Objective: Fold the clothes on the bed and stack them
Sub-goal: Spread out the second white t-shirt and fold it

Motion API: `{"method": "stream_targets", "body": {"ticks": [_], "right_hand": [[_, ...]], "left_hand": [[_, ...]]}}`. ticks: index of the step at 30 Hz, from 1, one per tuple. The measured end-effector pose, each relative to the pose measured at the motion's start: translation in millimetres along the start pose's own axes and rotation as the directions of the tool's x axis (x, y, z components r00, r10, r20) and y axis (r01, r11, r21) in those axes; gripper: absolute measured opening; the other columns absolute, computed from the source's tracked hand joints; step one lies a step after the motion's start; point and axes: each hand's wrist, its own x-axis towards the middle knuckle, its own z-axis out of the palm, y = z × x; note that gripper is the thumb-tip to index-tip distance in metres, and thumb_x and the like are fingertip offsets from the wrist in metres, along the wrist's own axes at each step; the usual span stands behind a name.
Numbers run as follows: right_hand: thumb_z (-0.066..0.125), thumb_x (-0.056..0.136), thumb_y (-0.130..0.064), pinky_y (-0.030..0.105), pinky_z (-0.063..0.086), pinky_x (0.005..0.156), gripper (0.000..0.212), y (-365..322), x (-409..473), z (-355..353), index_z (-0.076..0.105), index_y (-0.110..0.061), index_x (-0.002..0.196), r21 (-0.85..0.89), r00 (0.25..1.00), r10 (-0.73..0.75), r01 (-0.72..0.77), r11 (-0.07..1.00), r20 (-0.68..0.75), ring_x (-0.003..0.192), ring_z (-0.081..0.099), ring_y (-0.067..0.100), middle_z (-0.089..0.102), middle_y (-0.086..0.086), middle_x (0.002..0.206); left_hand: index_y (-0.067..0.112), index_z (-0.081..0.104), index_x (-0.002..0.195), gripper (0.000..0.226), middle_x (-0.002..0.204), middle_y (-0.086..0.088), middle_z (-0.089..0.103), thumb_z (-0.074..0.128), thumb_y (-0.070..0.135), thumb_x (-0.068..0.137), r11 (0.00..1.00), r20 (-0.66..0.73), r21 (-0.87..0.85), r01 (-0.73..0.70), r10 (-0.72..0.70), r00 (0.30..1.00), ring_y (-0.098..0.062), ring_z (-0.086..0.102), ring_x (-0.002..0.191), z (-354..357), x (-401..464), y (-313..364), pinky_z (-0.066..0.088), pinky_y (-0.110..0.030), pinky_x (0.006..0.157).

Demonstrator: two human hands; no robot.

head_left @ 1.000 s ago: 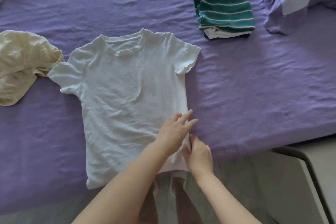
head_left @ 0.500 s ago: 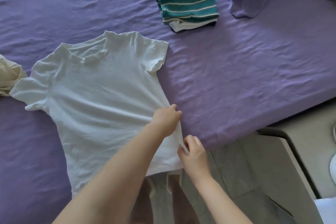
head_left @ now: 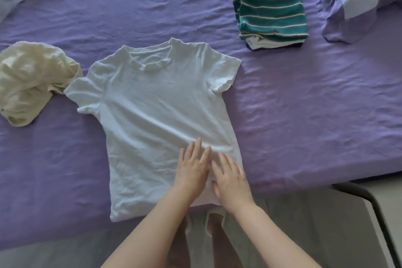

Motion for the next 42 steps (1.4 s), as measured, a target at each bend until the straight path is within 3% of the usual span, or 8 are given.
{"method": "stream_targets", "body": {"ticks": [4, 16, 25, 28, 31, 34, 38, 42], "right_hand": [[0.039, 0.096, -0.030, 0.043, 0.005, 0.117, 0.060, -16, 25, 17, 0.010, -0.027, 0.149, -0.054, 0.985, -0.107, 0.115, 0.992, 0.136, 0.146, -0.002, 0.026, 0.001, 0.010, 0.158], [0.037, 0.094, -0.046, 0.056, -0.002, 0.113, 0.067, -120, 107, 30, 0.005, -0.024, 0.149, -0.260, 0.867, -0.376, 0.465, 0.846, 0.326, 0.144, -0.012, 0.031, -0.007, 0.008, 0.158], [0.028, 0.097, -0.015, 0.048, 0.015, 0.113, 0.053, -217, 194, -1, 0.016, -0.022, 0.148, -0.438, 0.673, -0.641, 0.735, 0.518, 0.369, 0.146, -0.003, 0.027, -0.001, -0.001, 0.159], [0.030, 0.097, -0.012, 0.049, 0.011, 0.114, 0.053, -250, 215, -9, 0.019, -0.022, 0.147, -0.531, 0.628, -0.641, 0.759, 0.378, 0.442, 0.146, 0.000, 0.026, 0.013, 0.001, 0.157], [0.042, 0.090, -0.009, 0.050, 0.013, 0.115, 0.034, -269, 226, -11, 0.052, -0.021, 0.121, -0.643, 0.515, -0.733, 0.753, 0.139, 0.444, 0.127, 0.039, 0.025, 0.057, 0.001, 0.114], [0.064, 0.070, -0.016, 0.036, 0.044, 0.100, 0.013, -282, 224, -19, 0.063, -0.029, 0.071, -0.738, 0.495, -0.756, 0.675, 0.022, 0.430, 0.085, 0.059, 0.014, 0.058, -0.010, 0.073], [0.060, 0.075, -0.004, 0.035, 0.039, 0.103, 0.018, -275, 224, -15, 0.060, -0.019, 0.083, -0.667, 0.516, -0.784, 0.723, 0.182, 0.345, 0.098, 0.060, 0.020, 0.062, -0.005, 0.079], [0.044, 0.091, -0.010, 0.048, 0.006, 0.115, 0.025, -261, 225, -13, 0.051, -0.017, 0.114, -0.513, 0.629, -0.653, 0.759, 0.400, 0.422, 0.131, 0.035, 0.020, 0.060, 0.000, 0.104]], "left_hand": [[0.028, 0.014, 0.149, 0.059, 0.159, -0.006, -0.007, 0.041, 0.029, 0.096, 0.986, 0.044, -0.078, 0.149, -0.146, 0.988, -0.026, -0.006, 0.146, 8, -24, -37, 0.000, -0.045, 0.116], [0.036, 0.019, 0.147, 0.060, 0.159, -0.005, -0.002, 0.041, 0.016, 0.095, 0.829, -0.030, -0.293, 0.477, -0.507, 0.862, -0.022, -0.004, 0.146, 6, -75, -149, 0.007, -0.040, 0.118], [0.020, -0.001, 0.150, 0.078, 0.131, -0.008, 0.043, 0.051, 0.012, 0.093, 0.612, 0.048, -0.537, 0.580, -0.665, 0.746, -0.027, 0.051, 0.114, -6, -75, -190, 0.040, -0.037, 0.095], [0.011, 0.028, 0.140, 0.055, 0.120, -0.009, 0.056, 0.050, 0.012, 0.090, 0.644, 0.065, -0.468, 0.605, -0.657, 0.751, -0.028, 0.053, 0.112, -7, -83, -191, 0.039, -0.036, 0.093], [0.008, 0.049, 0.105, 0.016, 0.109, -0.011, 0.055, 0.044, 0.006, 0.090, 0.650, 0.034, -0.543, 0.531, -0.615, 0.787, -0.033, 0.052, 0.100, -7, -95, -191, 0.037, -0.039, 0.077], [0.009, 0.043, 0.104, 0.012, 0.108, -0.012, 0.045, 0.043, 0.005, 0.093, 0.638, 0.021, -0.618, 0.459, -0.571, 0.821, -0.039, 0.053, 0.087, -6, -104, -190, 0.032, -0.040, 0.061], [0.015, 0.040, 0.112, 0.019, 0.105, -0.007, 0.055, 0.044, 0.016, 0.094, 0.616, -0.012, -0.686, 0.387, -0.541, 0.841, -0.037, 0.058, 0.087, 0, -119, -192, 0.038, -0.039, 0.063], [0.030, 0.051, 0.108, 0.030, 0.096, 0.007, 0.066, 0.057, 0.047, 0.083, 0.342, 0.164, -0.838, 0.424, -0.583, 0.796, -0.022, 0.060, 0.090, 6, -136, -198, 0.043, -0.036, 0.071]]}}
